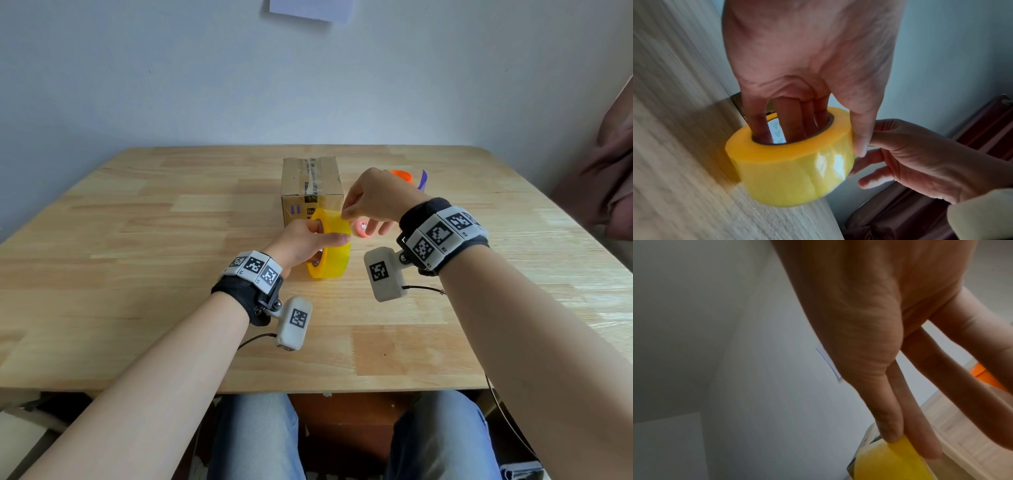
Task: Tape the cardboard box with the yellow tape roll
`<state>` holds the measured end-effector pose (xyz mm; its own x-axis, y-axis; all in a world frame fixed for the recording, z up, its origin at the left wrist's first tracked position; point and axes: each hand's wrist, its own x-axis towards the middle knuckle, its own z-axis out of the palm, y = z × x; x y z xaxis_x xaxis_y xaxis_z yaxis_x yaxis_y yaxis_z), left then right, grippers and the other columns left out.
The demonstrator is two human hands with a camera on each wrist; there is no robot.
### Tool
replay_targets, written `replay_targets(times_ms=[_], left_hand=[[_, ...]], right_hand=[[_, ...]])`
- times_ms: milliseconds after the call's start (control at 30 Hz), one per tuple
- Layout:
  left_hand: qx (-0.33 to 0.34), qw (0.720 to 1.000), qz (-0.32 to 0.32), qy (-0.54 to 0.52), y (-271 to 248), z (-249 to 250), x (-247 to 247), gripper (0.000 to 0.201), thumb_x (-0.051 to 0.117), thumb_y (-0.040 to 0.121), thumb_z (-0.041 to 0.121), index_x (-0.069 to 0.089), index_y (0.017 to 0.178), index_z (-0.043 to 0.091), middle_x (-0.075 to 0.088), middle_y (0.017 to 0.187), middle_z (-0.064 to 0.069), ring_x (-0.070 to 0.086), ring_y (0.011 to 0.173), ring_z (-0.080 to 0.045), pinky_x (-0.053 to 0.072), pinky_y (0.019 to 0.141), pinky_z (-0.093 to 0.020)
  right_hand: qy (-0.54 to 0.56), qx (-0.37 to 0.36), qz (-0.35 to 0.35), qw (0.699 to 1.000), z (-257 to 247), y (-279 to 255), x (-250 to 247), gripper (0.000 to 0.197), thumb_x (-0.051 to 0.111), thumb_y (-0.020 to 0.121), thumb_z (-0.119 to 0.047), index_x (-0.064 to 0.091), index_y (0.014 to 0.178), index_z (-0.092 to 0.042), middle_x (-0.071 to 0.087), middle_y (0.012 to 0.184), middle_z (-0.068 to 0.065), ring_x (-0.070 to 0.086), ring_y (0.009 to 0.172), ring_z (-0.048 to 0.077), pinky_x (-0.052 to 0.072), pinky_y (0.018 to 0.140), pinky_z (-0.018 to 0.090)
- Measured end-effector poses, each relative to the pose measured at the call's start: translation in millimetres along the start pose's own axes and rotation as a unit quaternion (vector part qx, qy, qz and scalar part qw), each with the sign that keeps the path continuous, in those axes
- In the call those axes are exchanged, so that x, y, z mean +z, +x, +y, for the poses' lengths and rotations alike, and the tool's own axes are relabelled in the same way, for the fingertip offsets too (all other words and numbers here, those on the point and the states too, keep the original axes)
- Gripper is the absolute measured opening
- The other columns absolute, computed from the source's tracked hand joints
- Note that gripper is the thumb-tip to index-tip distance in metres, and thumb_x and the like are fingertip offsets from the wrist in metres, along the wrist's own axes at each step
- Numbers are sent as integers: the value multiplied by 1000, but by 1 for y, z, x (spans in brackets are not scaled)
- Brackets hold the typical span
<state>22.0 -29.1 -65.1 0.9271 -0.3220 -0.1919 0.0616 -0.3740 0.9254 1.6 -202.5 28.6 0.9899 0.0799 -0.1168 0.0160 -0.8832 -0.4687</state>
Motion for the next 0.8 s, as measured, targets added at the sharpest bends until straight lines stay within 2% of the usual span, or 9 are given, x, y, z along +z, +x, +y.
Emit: replay_targets(times_ms=[67,167,233,300,333,400,533,667,800], left_hand=[[4,1000,-1,3,0,-1,-1,99,84,52,65,68,118,-7,72,102,-25,68,81,-31,58,87,-43],[8,1000,-1,-1,-2,-1,1,99,85,52,64,68,120,-6,70,114,-30,73,88,-39,56,95,-53],[10,1000,6,-5,-1,-2,2,98,85,52,64,68,117,-7,70,113,-31,72,84,-35,56,93,-53],[10,1000,12,-3,1,-1,3,93,85,52,65,71,110,-6,70,103,-33,66,77,-27,57,82,-45],[10,1000,13,-1,2,0,4,85,84,51,65,73,103,-2,68,92,-32,63,74,-26,54,76,-40],[9,1000,11,-3,1,3,8,67,83,52,63,69,93,13,57,77,-17,56,68,-23,45,68,-35],[17,1000,9,-16,4,1,11,50,85,64,52,62,89,15,50,75,-10,47,66,-22,38,58,-31],[12,1000,16,-8,5,-2,9,38,85,78,43,61,88,14,47,70,-10,47,65,-21,38,59,-30],[7,1000,15,-25,3,-2,6,52,85,66,54,67,98,17,52,82,-8,51,72,-21,42,66,-33]], right_hand=[[3,-5,-10,1000,0,0,-1,11,75,95,-20,78,101,-12,78,79,-1,81,68,24,67,67,49],[1,-4,-25,1000,1,-1,-2,12,72,97,-22,78,102,-13,78,80,-4,81,69,23,68,68,43],[2,-2,-25,1000,1,0,-1,12,71,97,-22,77,103,-14,77,76,-6,81,68,21,67,66,39],[9,6,-26,1000,3,1,0,12,71,97,-22,77,102,-13,76,68,-8,81,67,20,67,69,42],[13,11,-28,999,4,2,0,13,71,97,-21,77,102,-11,76,64,-8,81,67,20,67,71,43],[24,21,-35,999,7,2,-1,14,71,97,-21,77,102,-10,77,65,-7,81,67,21,67,74,46],[48,36,-44,997,11,2,-1,15,70,98,-20,77,104,-8,80,76,0,81,70,22,67,76,46],[46,33,-47,997,9,3,0,17,69,99,-21,75,108,-8,79,69,-1,81,68,20,68,72,43],[51,11,-35,998,7,2,3,23,70,99,-23,68,121,-18,78,83,3,80,64,23,68,71,45]])
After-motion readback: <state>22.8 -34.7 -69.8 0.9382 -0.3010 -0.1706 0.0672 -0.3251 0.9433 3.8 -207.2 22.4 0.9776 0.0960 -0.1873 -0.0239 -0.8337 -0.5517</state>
